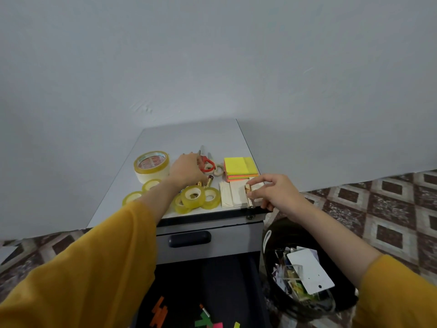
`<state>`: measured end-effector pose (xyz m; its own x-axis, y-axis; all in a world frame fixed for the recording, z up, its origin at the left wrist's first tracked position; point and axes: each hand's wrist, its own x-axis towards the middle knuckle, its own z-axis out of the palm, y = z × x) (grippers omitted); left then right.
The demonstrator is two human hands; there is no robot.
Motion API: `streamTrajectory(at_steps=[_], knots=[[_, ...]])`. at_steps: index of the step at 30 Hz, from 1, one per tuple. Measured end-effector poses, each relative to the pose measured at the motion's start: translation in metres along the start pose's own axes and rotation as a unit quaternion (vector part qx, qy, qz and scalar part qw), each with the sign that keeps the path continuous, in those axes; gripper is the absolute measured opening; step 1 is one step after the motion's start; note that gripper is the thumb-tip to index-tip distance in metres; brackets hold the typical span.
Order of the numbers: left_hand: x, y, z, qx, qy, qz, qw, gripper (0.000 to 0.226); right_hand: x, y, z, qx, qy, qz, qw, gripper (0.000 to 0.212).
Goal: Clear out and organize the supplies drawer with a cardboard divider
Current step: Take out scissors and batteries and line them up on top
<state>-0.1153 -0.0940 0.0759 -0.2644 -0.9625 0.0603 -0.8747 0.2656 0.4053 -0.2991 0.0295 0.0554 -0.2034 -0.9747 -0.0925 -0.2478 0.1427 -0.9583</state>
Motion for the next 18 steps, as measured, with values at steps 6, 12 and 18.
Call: streamTrajectory(at_steps=[6, 12, 18], knots=[[-0.002, 0.002, -0.003, 0.050, -0.091, 0.070, 0.992, 0.032, 0.004, -0.005, 0.005, -0.006, -0.009, -0.002, 1.000, 0.019], [-0.003, -0.002, -0.007, 0.080, -0.103, 0.077, 0.988, 0.037, 0.009, -0.005, 0.012, -0.013, -0.005, -0.005, 1.000, 0.020], [-0.010, -0.028, -0.013, -0.049, -0.041, 0.067, 0.996, 0.025, 0.025, -0.024, 0.033, -0.039, 0.013, -0.023, 0.999, 0.019]])
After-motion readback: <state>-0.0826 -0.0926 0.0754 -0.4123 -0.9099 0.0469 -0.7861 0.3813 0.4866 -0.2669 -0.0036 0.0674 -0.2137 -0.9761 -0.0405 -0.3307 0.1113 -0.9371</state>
